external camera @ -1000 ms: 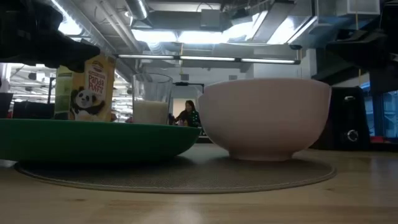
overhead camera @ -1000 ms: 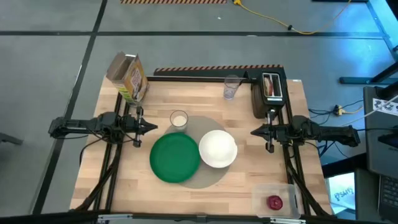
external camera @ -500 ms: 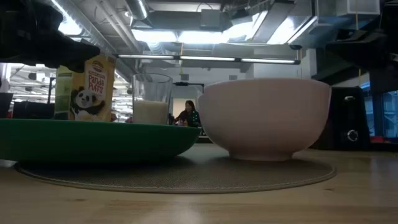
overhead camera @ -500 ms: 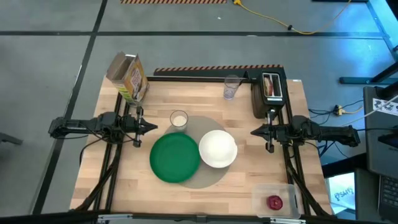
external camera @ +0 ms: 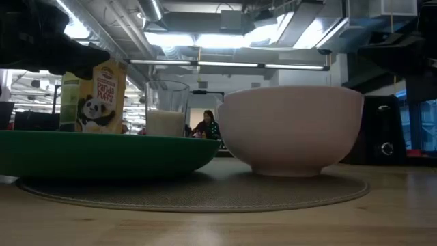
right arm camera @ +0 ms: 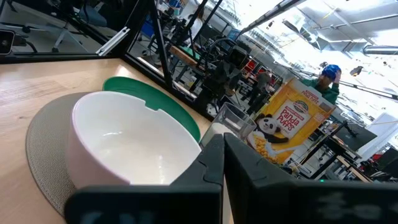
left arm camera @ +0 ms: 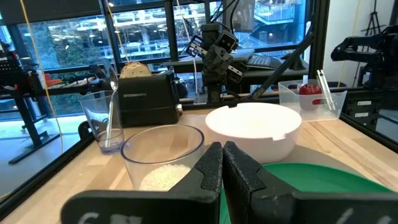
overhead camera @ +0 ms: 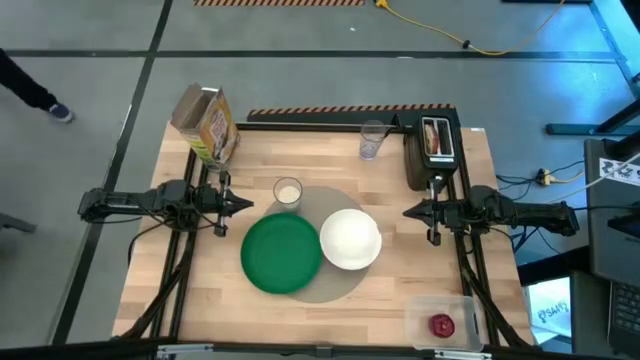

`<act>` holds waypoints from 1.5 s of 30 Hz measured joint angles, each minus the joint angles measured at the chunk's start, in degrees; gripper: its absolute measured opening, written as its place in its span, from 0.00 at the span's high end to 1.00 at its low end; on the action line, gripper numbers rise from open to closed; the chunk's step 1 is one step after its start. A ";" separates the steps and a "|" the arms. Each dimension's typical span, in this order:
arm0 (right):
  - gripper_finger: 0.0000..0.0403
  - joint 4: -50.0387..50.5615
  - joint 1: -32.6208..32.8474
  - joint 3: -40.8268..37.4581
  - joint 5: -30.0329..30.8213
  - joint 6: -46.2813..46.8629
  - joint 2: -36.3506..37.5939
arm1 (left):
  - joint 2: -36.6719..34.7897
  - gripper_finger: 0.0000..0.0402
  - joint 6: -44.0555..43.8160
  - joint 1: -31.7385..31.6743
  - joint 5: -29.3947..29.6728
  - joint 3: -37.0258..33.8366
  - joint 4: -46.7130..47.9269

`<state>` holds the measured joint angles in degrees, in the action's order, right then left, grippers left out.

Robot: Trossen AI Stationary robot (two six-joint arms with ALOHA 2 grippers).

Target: Arrange a breakfast setting

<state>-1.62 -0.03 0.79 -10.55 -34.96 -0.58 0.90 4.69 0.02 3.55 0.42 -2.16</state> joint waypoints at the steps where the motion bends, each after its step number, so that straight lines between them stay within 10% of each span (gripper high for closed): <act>1: 1.00 0.00 0.02 -0.01 0.02 0.00 0.01 | -0.02 1.00 0.00 0.01 -0.02 0.00 0.01; 18: 1.00 -0.01 0.02 -0.02 0.00 0.00 0.01 | 0.00 1.00 2.94 0.01 1.32 0.01 -0.79; 31: 1.00 -4.55 0.00 -0.17 4.63 4.38 0.02 | -0.01 1.00 -10.25 0.01 2.01 0.01 -20.44; 45: 1.00 -3.74 0.00 -0.15 11.13 4.29 -0.07 | 8.41 1.00 -13.56 0.01 23.02 13.19 -6.72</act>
<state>-5.37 -0.03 0.64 0.59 -30.67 -0.64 9.31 -8.86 0.03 26.57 13.61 -8.88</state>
